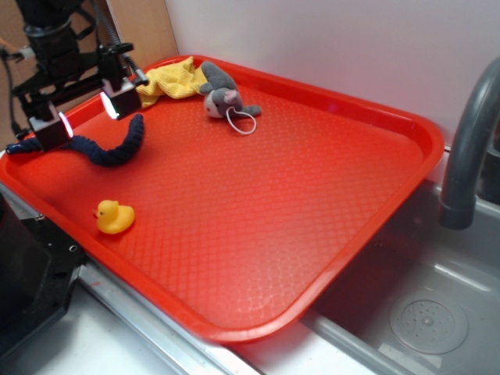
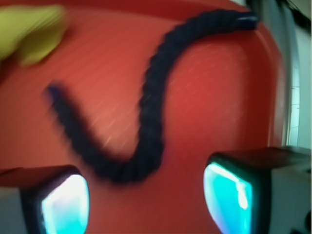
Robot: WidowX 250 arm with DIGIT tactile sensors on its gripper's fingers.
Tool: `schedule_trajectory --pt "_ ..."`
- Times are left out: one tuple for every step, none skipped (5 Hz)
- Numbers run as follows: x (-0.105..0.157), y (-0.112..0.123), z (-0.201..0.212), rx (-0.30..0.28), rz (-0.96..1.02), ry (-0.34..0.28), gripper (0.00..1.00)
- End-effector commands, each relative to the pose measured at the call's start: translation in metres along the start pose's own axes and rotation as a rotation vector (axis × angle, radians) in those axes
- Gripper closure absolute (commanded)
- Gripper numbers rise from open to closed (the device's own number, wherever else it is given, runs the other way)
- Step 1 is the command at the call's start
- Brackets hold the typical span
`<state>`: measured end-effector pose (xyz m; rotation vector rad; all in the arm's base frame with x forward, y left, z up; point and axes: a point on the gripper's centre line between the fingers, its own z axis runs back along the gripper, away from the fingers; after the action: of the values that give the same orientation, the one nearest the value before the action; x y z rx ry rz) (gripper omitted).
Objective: Grab the blue rope.
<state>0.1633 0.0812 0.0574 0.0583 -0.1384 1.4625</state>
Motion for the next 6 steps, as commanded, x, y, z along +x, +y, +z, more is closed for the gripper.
schedule_trajectory --pt "0.021 0.006 -0.026 0.026 -0.050 0.013 0.00" --pt "0.018 -0.004 -0.048 0.082 -0.161 0.034 0.00" --pt "0.015 -0.010 -0.056 0.121 -0.201 0.024 0.91" --pt "0.001 0.014 -0.047 0.106 -0.171 0.005 1.00" --pt "0.004 0.003 -0.022 0.039 -0.234 0.022 1.00" --pt "-0.016 0.007 0.031 -0.077 -0.450 -0.006 1.00"
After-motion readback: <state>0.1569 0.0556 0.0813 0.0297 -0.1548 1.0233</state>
